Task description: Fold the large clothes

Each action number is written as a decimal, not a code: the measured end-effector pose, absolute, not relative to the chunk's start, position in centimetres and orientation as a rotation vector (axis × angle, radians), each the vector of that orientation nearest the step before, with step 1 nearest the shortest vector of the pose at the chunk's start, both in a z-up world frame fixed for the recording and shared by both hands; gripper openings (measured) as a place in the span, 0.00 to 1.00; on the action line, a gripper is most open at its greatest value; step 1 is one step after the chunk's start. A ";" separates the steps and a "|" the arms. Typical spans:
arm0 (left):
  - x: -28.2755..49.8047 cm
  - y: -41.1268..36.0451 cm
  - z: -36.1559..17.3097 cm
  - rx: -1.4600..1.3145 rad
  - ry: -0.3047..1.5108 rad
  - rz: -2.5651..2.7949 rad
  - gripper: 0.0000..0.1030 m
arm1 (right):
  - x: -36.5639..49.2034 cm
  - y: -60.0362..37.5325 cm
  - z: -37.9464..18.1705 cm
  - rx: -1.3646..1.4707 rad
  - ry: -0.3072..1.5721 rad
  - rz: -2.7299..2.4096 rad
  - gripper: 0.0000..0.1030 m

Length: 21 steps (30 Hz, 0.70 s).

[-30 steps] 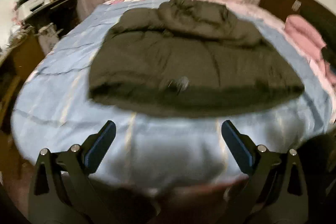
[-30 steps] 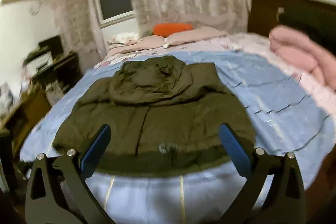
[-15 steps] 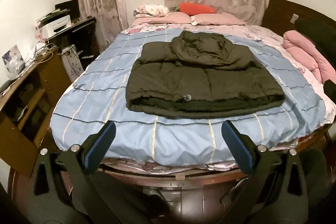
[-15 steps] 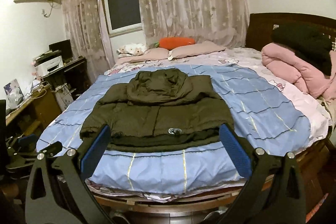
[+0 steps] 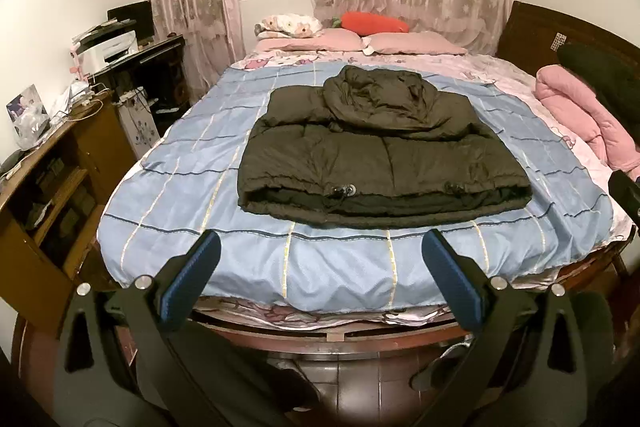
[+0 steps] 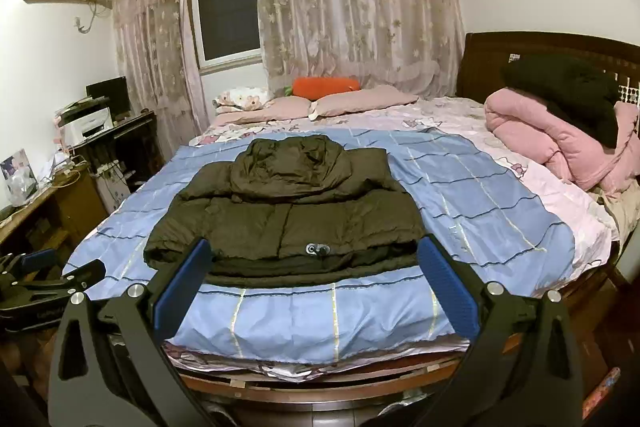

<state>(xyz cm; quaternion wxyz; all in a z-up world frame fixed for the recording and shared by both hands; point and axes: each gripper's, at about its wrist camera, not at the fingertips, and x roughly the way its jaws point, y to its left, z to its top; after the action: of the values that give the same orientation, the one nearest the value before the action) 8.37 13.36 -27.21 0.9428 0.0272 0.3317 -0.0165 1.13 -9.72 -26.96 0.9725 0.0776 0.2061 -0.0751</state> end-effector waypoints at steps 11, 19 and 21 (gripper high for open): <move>9.7 13.7 -28.5 0.040 0.715 -0.034 0.98 | 1.8 -10.1 -27.4 0.158 0.427 -0.164 0.99; 10.6 13.8 -29.3 0.031 0.734 -0.036 0.98 | 2.7 -9.8 -28.3 0.155 0.448 -0.161 0.99; 10.7 13.8 -29.5 0.027 0.741 -0.040 0.98 | 2.9 -9.8 -28.5 0.152 0.449 -0.160 0.99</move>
<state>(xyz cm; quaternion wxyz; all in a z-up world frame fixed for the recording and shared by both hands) 10.74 13.84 -29.55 0.9319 0.0133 0.3620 -0.0193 2.93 -9.78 -28.52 0.9688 0.0754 0.2224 -0.0790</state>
